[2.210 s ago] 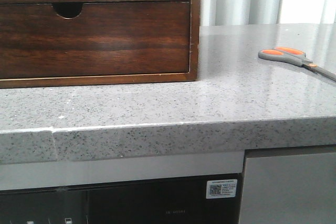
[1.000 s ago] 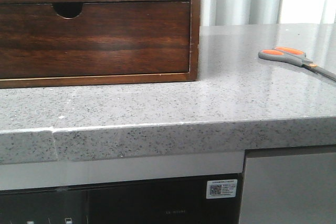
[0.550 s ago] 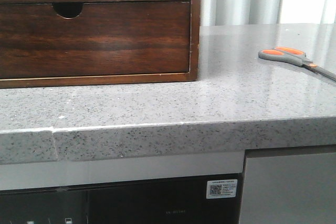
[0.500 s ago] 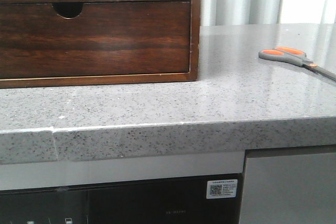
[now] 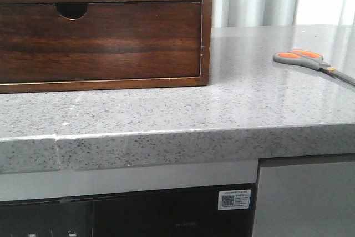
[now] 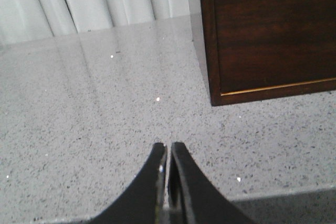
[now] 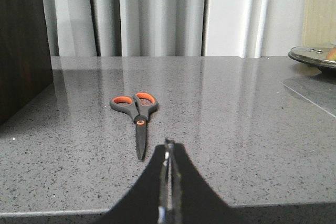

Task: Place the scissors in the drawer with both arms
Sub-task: 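Move the left gripper to the white drawer handle and grasp it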

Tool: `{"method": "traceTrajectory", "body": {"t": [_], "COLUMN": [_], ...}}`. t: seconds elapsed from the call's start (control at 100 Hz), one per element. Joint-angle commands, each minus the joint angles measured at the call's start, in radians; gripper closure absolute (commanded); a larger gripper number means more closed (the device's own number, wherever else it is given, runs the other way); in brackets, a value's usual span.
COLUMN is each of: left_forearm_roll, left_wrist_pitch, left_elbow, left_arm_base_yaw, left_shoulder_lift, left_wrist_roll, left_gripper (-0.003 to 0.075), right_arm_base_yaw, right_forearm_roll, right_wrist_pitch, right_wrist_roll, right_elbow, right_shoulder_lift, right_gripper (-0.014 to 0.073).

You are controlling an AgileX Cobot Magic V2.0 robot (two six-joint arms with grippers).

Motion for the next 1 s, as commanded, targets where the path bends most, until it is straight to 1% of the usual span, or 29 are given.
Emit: {"method": "traceTrajectory", "body": {"t": [0.0, 0.04, 0.15, 0.19, 0.35, 0.46, 0.53, 0.69, 0.8, 0.87, 0.99], "left_forearm_roll": [-0.009, -0.025, -0.203, -0.220, -0.220, -0.235, -0.220, -0.220, -0.220, -0.220, -0.220], "left_wrist_pitch": [-0.100, -0.103, -0.128, -0.128, -0.095, -0.020, -0.002, 0.000, -0.003, -0.006, -0.057], "left_elbow": [0.017, 0.017, 0.015, 0.013, -0.030, -0.089, -0.124, -0.196, -0.227, -0.238, -0.240], "left_arm_base_yaw": [-0.008, -0.008, -0.008, -0.008, -0.008, -0.008, -0.008, -0.008, -0.008, -0.008, -0.008], "left_shoulder_lift": [-0.031, -0.031, -0.031, -0.031, -0.031, -0.017, 0.005, 0.060, 0.098, 0.114, 0.124], "left_wrist_roll": [-0.003, -0.003, -0.008, -0.008, -0.008, -0.008, 0.001, 0.001, 0.001, 0.001, 0.001], "left_gripper": [0.0739, 0.0740, 0.0740, 0.0740, 0.0740, 0.0740, 0.0740, 0.0740, 0.0740, 0.0739, 0.0738], "right_arm_base_yaw": [-0.004, -0.004, -0.004, -0.004, 0.016, 0.037, 0.044, 0.049, 0.049, 0.049, 0.049], "right_forearm_roll": [-0.015, -0.008, 0.021, 0.021, 0.048, 0.048, 0.048, 0.048, 0.059, 0.062, 0.062], "right_wrist_pitch": [-0.081, -0.062, -0.012, 0.008, 0.093, 0.211, 0.268, 0.315, 0.317, 0.317, 0.336], "right_wrist_roll": [-0.005, -0.005, -0.005, -0.005, -0.005, -0.005, -0.005, -0.005, -0.005, -0.005, -0.005], "right_elbow": [0.024, 0.018, -0.019, -0.035, -0.124, -0.188, -0.223, -0.282, -0.307, -0.309, -0.309], "right_shoulder_lift": [-0.029, -0.029, -0.029, -0.029, -0.023, 0.005, 0.041, 0.142, 0.202, 0.221, 0.225], "right_gripper": [0.0660, 0.0660, 0.0660, 0.0660, 0.0660, 0.0660, 0.0660, 0.0659, 0.0659, 0.0660, 0.0660]}}
